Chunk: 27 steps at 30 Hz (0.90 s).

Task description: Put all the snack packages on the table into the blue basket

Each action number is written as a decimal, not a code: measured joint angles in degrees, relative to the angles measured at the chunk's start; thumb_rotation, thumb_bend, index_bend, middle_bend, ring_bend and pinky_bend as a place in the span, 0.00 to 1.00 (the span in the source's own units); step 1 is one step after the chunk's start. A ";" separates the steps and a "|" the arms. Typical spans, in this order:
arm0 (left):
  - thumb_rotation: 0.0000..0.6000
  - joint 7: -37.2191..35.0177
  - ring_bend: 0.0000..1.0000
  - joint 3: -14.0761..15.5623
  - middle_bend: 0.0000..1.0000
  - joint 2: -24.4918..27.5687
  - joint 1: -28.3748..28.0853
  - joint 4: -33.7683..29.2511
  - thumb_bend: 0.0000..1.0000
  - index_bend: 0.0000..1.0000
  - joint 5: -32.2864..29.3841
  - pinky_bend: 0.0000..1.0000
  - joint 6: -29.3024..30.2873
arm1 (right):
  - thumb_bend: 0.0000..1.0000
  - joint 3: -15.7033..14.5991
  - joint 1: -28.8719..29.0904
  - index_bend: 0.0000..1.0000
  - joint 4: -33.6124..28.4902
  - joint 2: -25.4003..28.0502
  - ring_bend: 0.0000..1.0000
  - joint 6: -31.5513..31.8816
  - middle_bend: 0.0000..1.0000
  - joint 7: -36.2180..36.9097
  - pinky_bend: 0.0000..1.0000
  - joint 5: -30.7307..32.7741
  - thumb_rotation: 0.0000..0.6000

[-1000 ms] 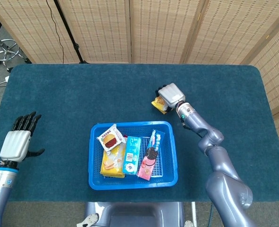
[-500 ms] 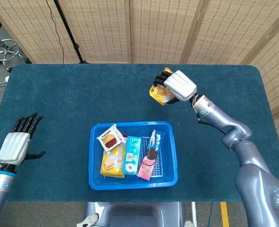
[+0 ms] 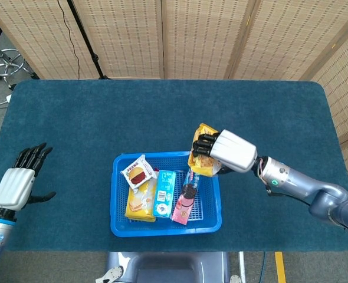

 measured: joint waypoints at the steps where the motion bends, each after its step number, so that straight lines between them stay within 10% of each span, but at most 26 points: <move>1: 1.00 -0.58 0.00 0.12 0.00 0.24 0.17 -0.03 0.00 0.00 0.52 0.00 0.25 | 0.18 -0.68 -0.61 0.57 -2.61 1.88 0.51 0.28 0.60 -1.96 0.69 -1.44 1.00; 20: 1.00 -9.53 0.00 2.54 0.00 4.26 3.07 0.37 0.00 0.00 8.64 0.00 4.55 | 0.18 0.44 -4.98 0.55 -19.54 1.60 0.49 -8.81 0.59 -20.20 0.68 -3.88 1.00; 25: 1.00 -12.12 0.00 2.85 0.00 5.20 3.62 0.97 0.00 0.00 9.51 0.00 5.33 | 0.06 1.38 -4.34 0.04 -22.74 0.86 0.06 -14.89 0.08 -21.93 0.33 -0.89 1.00; 27: 1.00 -13.39 0.00 2.95 0.00 5.61 3.91 1.28 0.00 0.00 9.81 0.00 5.81 | 0.00 1.52 -3.88 0.00 -24.80 1.33 0.00 -18.39 0.00 -21.29 0.19 1.04 1.00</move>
